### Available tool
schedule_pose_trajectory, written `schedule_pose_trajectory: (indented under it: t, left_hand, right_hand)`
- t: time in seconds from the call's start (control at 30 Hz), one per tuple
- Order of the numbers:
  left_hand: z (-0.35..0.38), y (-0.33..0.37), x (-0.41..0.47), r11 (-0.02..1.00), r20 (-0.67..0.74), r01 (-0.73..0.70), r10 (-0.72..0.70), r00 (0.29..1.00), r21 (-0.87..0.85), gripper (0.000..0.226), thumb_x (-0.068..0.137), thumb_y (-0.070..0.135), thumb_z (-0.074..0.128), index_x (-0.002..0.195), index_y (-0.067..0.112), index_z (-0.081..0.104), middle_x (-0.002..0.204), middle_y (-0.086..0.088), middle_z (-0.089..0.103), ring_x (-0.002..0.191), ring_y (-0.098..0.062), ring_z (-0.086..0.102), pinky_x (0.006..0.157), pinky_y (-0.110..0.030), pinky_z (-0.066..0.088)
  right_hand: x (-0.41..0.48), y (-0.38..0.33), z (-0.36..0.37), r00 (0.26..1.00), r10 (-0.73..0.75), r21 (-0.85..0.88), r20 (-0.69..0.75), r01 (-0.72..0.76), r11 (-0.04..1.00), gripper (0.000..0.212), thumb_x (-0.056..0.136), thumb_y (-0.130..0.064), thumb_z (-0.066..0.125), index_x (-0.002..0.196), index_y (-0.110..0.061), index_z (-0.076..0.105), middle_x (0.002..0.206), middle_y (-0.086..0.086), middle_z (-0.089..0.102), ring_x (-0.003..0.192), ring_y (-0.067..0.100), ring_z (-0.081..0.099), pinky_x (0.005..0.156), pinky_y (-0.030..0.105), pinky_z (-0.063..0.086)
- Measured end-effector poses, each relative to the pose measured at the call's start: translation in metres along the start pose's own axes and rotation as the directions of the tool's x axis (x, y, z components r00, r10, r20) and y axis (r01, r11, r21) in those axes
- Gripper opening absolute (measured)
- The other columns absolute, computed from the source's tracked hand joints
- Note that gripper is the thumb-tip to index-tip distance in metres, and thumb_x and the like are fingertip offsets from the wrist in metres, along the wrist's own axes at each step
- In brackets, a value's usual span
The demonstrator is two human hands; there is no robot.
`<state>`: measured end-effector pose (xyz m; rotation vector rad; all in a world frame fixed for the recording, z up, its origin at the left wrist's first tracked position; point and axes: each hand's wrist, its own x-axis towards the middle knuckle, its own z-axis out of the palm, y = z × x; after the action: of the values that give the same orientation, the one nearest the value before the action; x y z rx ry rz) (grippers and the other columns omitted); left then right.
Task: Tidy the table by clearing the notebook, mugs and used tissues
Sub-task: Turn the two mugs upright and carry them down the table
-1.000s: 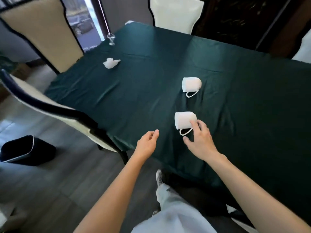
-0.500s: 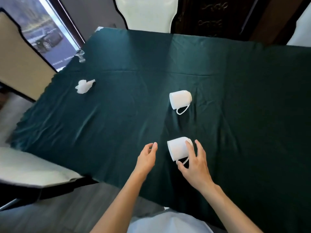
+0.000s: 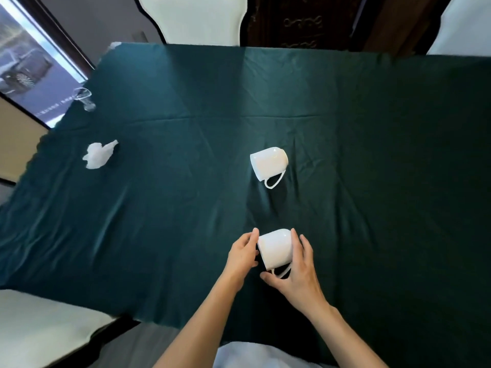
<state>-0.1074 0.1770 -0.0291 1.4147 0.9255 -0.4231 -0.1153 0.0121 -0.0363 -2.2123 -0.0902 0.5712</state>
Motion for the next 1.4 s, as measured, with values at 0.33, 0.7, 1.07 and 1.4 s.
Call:
schedule_pose_trajectory:
  t: [0.33, 0.7, 1.07, 1.4]
  left_hand:
    - [-0.041, 0.01, -0.014, 0.997, 0.163, -0.075, 0.08, 0.983, -0.036, 0.031, 0.107, 0.047, 0.052, 0.121, 0.029, 0.073, 0.125, 0.002, 0.076, 0.117, -0.022, 0.072, 0.083, -0.037, 0.064]
    - [-0.144, -0.007, -0.037, 0.949, 0.143, -0.151, 0.196, 0.97, -0.279, 0.028, 0.109, 0.023, 0.055, 0.125, 0.035, 0.075, 0.129, 0.003, 0.075, 0.12, -0.019, 0.069, 0.07, -0.032, 0.065]
    - [-0.14, -0.022, -0.035, 0.958, 0.048, -0.178, 0.194, 0.98, -0.227, 0.033, 0.107, 0.008, 0.05, 0.124, 0.024, 0.074, 0.127, -0.005, 0.068, 0.113, -0.017, 0.068, 0.087, -0.046, 0.066]
    - [-0.142, -0.01, -0.029, 0.987, 0.054, -0.061, 0.07, 0.996, -0.149, 0.034, 0.098, 0.001, 0.047, 0.112, 0.021, 0.071, 0.119, -0.012, 0.071, 0.11, -0.024, 0.067, 0.081, -0.045, 0.061]
  right_hand:
    - [-0.005, -0.039, 0.026, 0.97, 0.193, 0.194, -0.148, -0.163, 0.967, 0.114, 0.056, -0.06, 0.084, 0.155, -0.044, 0.03, 0.136, -0.006, 0.055, 0.123, 0.016, 0.056, 0.096, 0.026, 0.046]
    - [-0.016, -0.11, 0.1, 0.945, 0.268, 0.614, 0.188, -0.326, 0.719, 0.061, 0.101, -0.049, 0.051, 0.158, -0.044, 0.031, 0.15, 0.002, 0.054, 0.129, 0.022, 0.061, 0.101, 0.047, 0.059]
    - [-0.027, -0.107, 0.104, 0.939, 0.292, 0.611, 0.18, -0.339, 0.715, 0.037, 0.11, -0.017, 0.045, 0.138, -0.036, 0.06, 0.125, -0.001, 0.075, 0.107, 0.014, 0.077, 0.077, 0.025, 0.062]
    - [-0.014, -0.093, 0.09, 0.932, 0.283, 0.362, 0.227, -0.351, 0.863, 0.04, 0.097, -0.023, 0.06, 0.124, -0.053, 0.056, 0.124, -0.003, 0.068, 0.104, 0.018, 0.073, 0.077, 0.025, 0.063]
